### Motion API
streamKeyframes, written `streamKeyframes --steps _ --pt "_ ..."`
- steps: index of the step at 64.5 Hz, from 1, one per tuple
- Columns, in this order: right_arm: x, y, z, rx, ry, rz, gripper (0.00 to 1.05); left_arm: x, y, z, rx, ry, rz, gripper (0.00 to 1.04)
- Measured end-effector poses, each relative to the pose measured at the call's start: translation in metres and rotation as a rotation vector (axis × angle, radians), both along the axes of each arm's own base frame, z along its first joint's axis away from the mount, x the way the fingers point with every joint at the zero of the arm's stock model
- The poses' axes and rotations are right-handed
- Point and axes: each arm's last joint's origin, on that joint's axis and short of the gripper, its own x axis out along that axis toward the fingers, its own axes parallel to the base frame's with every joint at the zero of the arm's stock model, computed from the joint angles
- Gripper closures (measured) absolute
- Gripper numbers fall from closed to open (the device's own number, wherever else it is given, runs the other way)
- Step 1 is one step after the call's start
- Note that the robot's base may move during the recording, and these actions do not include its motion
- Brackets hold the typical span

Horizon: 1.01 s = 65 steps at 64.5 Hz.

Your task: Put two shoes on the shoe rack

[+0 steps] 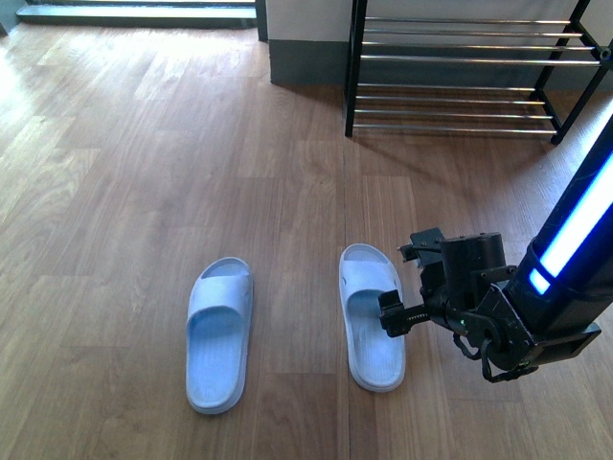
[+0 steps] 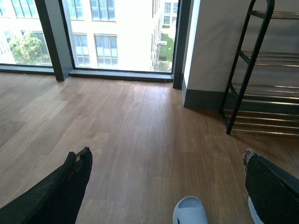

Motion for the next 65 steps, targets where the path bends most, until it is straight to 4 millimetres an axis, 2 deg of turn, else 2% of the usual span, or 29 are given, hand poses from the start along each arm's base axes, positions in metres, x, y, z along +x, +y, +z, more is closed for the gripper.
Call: streamKeyframes --steps 9,12,29,48,50,58,61,65 --pt "0.007 -0.001 -0.009 0.005 0.007 -0.002 0.09 0.0 0.0 0.0 0.0 0.0 0.0 0.09" --pt "0.008 -0.001 -0.011 0.008 0.007 -0.006 0.14 0.0 0.0 0.0 0.0 0.0 0.0 0.09" --pt "0.014 0.001 -0.013 0.048 0.015 -0.002 0.53 0.0 0.0 0.0 0.0 0.0 0.0 0.09" --pt "0.005 0.007 -0.014 0.097 0.036 0.015 0.99 0.0 0.0 0.0 0.0 0.0 0.0 0.09" --pt "0.004 0.007 -0.012 0.102 0.036 0.013 1.03 0.0 0.0 0.0 0.0 0.0 0.0 0.09" --pt "-0.004 0.005 0.002 0.125 0.022 -0.01 1.03 0.0 0.0 0.0 0.0 0.0 0.0 0.09" --pt "-0.008 0.003 0.013 0.129 -0.001 -0.029 1.03 0.0 0.0 0.0 0.0 0.0 0.0 0.09" --pt "-0.014 -0.002 0.04 0.139 -0.051 -0.069 1.03 0.0 0.0 0.0 0.0 0.0 0.0 0.09"
